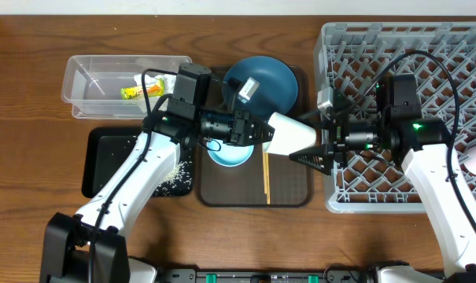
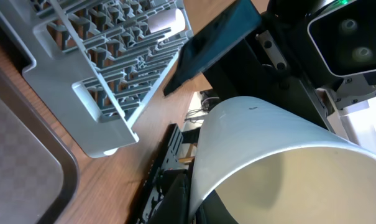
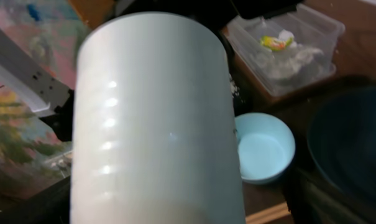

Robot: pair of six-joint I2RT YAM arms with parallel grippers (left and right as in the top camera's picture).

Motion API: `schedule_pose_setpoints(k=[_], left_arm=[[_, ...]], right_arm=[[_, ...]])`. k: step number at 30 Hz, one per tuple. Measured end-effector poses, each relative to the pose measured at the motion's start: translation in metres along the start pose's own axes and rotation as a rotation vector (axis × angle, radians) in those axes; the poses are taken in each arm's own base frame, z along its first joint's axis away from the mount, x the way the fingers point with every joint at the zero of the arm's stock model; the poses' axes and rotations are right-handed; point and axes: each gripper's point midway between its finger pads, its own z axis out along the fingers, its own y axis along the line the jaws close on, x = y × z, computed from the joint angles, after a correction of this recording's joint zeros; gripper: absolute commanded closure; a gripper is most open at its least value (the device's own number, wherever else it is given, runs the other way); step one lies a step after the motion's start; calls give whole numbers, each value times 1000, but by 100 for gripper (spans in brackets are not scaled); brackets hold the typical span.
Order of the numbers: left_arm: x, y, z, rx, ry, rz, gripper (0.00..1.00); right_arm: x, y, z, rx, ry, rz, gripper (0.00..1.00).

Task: Sort waste into correct bins and load items into the dishwasher rack
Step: 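Lift the white cup toward the right gripper and grasp it there, then carry the white cup right and set it in the rack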

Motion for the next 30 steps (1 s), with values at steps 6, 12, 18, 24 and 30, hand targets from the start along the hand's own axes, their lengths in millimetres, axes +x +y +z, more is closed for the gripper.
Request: schedule_pose_setpoints(k=[6,12,18,24,30], left_arm=[[0,0,0,2,1,-8,94],[-1,0,-1,1,-2,-7,94],[-2,-2,-1,10,-4,5,93],[-7,5,-1,-31,-30,6,63],[-12,56,-9,-307,-123,-76,54]], right_arm=[[-4,6,0,-34,-27,-16,28],[-9,10,-1,-57,-49,-26,50],[-9,10,-1,-61,-53,-21,52],[0,2,0,-12,-6,15,50],[32,-37,-7,236,162,178,61]])
